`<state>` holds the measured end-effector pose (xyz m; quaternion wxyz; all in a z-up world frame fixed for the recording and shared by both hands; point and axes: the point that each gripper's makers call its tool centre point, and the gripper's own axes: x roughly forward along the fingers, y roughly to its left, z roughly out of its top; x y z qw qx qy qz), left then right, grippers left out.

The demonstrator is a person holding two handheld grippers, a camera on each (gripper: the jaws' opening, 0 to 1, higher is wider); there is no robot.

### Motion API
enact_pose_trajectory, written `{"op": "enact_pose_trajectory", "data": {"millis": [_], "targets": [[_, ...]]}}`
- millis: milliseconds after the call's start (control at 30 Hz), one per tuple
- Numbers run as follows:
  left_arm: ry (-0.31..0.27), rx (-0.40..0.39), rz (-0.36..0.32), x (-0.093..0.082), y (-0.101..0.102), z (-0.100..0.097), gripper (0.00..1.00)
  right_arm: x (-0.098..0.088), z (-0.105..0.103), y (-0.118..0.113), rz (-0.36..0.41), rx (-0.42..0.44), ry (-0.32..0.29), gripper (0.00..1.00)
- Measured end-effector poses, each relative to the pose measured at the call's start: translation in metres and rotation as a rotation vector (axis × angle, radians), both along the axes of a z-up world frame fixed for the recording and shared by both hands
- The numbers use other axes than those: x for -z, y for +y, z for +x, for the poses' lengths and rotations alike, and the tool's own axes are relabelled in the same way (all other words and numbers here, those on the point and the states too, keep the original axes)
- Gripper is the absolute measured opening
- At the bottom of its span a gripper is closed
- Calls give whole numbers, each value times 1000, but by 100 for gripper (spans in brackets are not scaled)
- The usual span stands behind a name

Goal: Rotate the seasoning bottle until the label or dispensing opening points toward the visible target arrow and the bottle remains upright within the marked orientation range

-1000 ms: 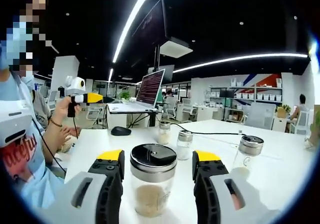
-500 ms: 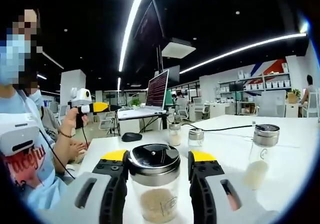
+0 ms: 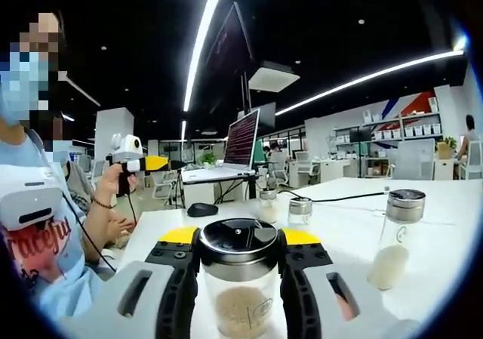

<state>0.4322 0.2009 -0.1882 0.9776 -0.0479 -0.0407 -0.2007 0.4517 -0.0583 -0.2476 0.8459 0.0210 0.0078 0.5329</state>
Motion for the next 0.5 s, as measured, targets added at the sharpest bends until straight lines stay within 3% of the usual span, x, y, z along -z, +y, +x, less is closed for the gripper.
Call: {"op": "enact_pose_trajectory", "data": {"millis": [500], "targets": [[13,-3,-5,5,0,4,85,2,0,1,1,53,-3,40]]}}
